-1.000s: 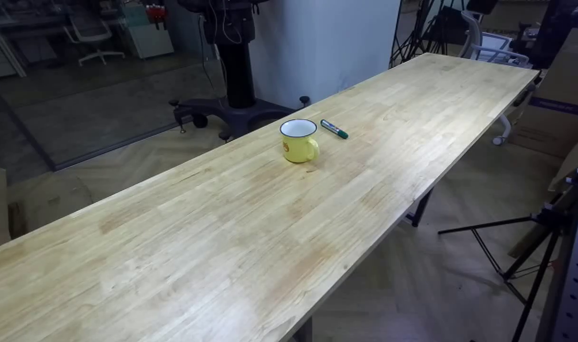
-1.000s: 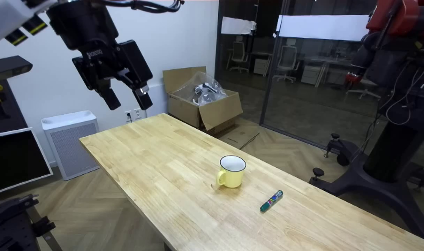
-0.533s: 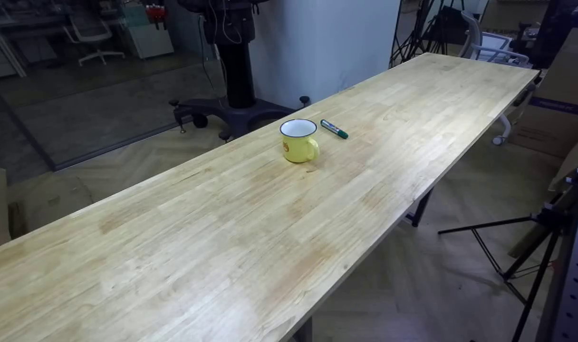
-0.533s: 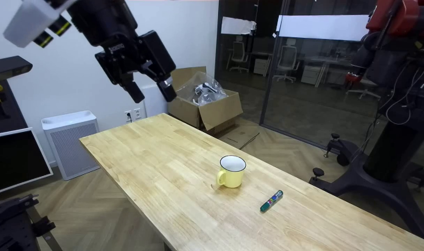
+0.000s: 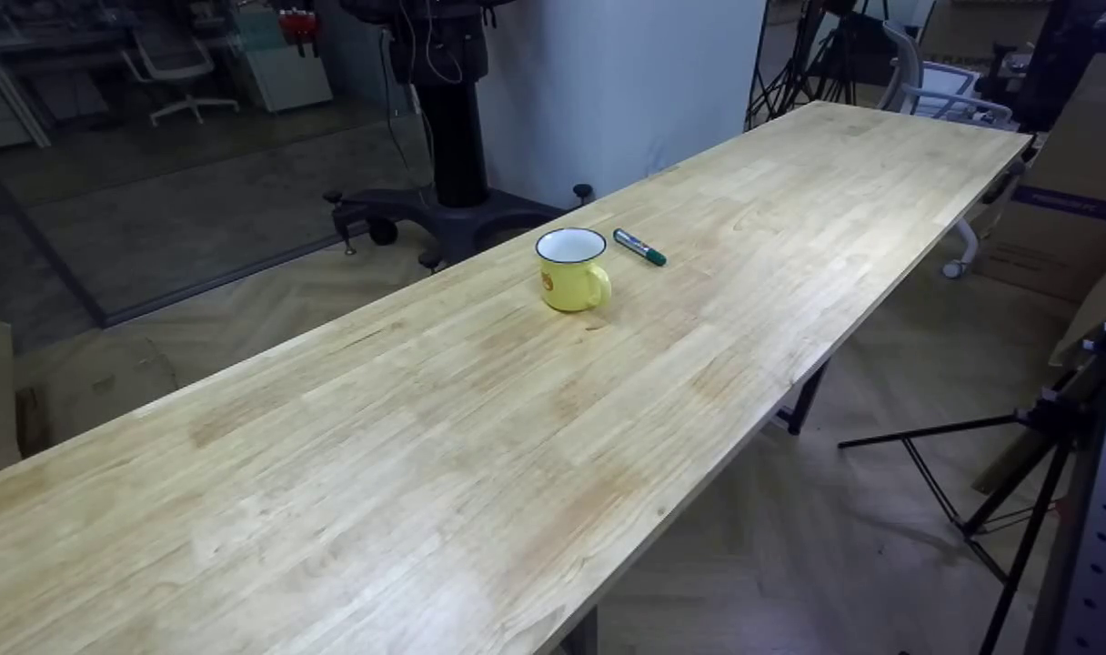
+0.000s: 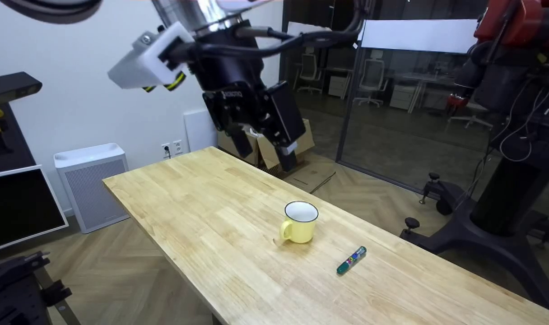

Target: Pick up the pen from the table and put it in the yellow cup.

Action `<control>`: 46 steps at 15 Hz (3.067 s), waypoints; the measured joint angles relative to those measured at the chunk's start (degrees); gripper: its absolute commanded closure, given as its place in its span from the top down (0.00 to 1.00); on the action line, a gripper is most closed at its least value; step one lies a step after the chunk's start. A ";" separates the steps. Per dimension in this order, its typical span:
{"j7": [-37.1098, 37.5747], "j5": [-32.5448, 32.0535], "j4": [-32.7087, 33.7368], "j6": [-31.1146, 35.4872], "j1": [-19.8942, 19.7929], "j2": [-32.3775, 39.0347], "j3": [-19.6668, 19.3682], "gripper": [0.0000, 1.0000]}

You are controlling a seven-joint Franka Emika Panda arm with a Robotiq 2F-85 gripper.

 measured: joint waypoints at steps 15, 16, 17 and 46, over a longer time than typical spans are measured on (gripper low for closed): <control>1.10 4.05 17.52 -5.79 1.36 19.26 -3.52 1.00; 1.12 4.39 20.72 -6.94 1.41 22.65 -3.84 1.00; 1.13 4.63 23.83 -7.88 1.59 26.00 -4.16 1.00; -7.09 17.80 64.14 -13.51 2.69 70.37 -3.87 1.00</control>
